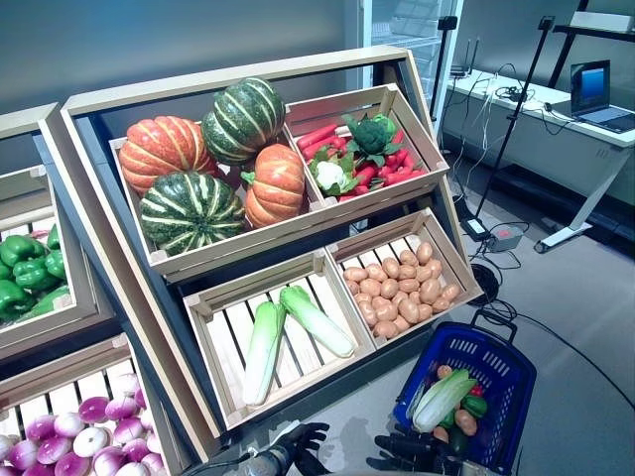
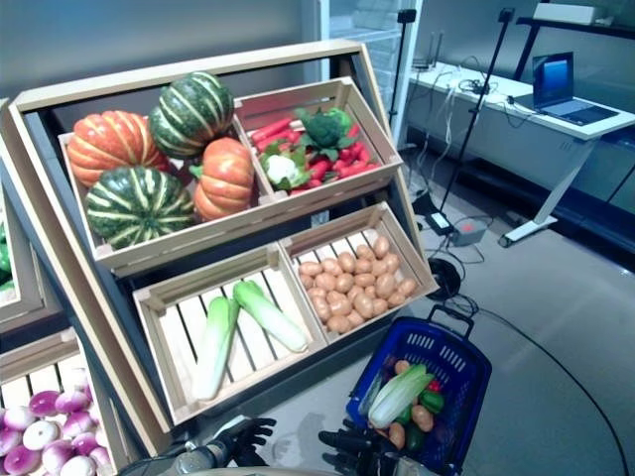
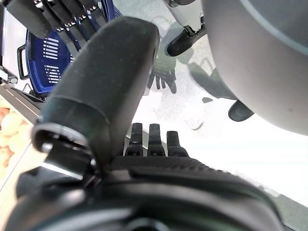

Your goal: Put vegetables into the basket

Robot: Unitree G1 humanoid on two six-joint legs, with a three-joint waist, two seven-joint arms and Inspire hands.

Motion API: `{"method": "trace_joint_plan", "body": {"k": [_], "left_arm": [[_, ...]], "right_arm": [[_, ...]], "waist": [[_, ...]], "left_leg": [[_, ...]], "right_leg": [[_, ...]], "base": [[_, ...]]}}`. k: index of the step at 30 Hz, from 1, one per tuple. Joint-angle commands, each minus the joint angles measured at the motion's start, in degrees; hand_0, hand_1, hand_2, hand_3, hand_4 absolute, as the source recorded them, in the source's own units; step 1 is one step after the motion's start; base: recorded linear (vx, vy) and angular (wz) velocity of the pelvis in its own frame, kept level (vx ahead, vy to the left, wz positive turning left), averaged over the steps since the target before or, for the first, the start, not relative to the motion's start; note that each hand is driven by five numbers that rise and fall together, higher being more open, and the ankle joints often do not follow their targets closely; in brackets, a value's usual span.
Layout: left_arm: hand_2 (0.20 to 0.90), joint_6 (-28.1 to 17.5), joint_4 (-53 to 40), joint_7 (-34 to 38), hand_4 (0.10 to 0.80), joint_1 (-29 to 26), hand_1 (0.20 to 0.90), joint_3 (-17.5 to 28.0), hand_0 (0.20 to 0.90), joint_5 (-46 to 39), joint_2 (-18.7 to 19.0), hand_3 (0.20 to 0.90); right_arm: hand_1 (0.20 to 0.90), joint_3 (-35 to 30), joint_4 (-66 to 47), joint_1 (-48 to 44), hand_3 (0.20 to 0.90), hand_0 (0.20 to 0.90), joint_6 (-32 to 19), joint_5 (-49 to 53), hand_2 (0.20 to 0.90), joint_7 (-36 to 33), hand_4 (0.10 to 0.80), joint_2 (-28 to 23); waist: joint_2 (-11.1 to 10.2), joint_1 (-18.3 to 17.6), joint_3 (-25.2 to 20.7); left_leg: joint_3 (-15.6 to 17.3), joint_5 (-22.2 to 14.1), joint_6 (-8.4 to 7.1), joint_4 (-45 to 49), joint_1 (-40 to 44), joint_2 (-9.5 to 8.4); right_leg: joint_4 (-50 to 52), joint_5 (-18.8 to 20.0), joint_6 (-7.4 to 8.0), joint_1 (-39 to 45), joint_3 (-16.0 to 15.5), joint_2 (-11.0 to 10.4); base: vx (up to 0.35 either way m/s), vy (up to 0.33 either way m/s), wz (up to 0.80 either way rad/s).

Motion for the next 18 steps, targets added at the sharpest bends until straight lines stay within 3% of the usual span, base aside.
{"method": "trace_joint_plan", "body": {"k": [1,18], "left_arm": [[0.900,-3.52,1.65,1.58,0.800,-3.55,0.900,-0.73,0.900,0.12,-0.76,0.900],[0.900,-3.31,2.16,1.12,0.800,-3.54,0.900,-0.32,0.900,-0.83,-1.30,0.900]], "right_arm": [[0.900,1.84,1.89,-3.56,0.900,0.900,-2.38,-1.51,0.900,1.92,0.800,3.97],[0.900,1.37,2.24,-3.81,0.900,0.900,-3.20,-1.15,0.900,-1.65,0.800,4.20]], "waist": [[-2.34,-0.39,3.05],[-2.21,-0.47,3.36]], "left_leg": [[1.25,-4.80,0.91,0.45,1.25,-3.14],[1.82,-4.66,0.90,0.45,1.30,-2.99]], "right_leg": [[0.28,-1.70,-0.08,1.68,0.63,-0.16],[0.31,-1.75,-0.27,1.60,0.89,-0.07]], "base": [[0.000,0.000,0.00],[0.001,-0.001,-0.02]]}}
